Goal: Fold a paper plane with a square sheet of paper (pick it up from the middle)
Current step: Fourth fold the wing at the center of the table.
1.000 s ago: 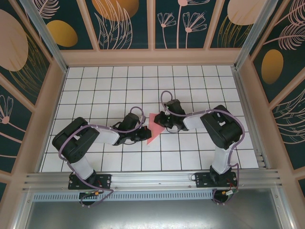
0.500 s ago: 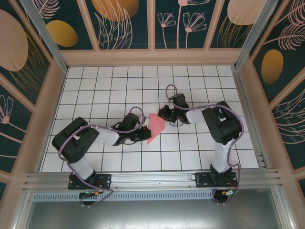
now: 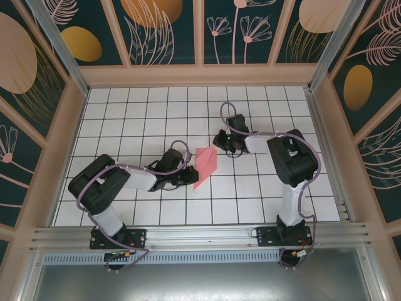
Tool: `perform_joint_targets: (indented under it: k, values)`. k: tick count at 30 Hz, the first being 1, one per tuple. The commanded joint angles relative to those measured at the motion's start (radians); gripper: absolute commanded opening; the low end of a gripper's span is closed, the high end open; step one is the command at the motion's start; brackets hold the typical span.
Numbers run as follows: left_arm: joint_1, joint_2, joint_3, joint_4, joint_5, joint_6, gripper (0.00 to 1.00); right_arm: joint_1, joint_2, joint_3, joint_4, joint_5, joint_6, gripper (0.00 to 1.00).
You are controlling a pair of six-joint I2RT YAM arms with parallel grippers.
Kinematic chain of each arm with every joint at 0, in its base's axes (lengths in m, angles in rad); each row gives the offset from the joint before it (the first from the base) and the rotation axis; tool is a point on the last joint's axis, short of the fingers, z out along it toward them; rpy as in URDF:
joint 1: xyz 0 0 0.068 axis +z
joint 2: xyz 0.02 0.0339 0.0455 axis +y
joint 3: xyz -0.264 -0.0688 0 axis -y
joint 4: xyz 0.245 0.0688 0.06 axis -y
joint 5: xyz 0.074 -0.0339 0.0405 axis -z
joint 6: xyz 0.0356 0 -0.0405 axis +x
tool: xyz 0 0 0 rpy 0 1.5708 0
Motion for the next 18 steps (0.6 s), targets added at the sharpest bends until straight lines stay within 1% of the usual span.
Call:
perform_joint_targets:
  k: [1,5,9,14,18]
  values:
    - [0.002,0.048,-0.064,-0.267,-0.067,0.036,0.0,-0.016,-0.024,0.028,-0.055,0.062,-0.049,0.12]
    - [0.004,0.048,-0.06,-0.266,-0.065,0.033,0.0,0.004,-0.116,0.001,-0.053,0.044,-0.049,0.13]
    - [0.003,0.045,-0.052,-0.271,-0.065,0.033,0.0,0.059,-0.186,-0.077,0.033,-0.037,-0.02,0.13]
    - [0.003,0.038,-0.043,-0.284,-0.07,0.039,0.0,0.179,-0.227,-0.16,0.101,-0.033,0.03,0.11]
    - [0.003,0.043,-0.039,-0.285,-0.07,0.039,0.0,0.249,-0.209,-0.19,0.119,-0.006,0.061,0.1]
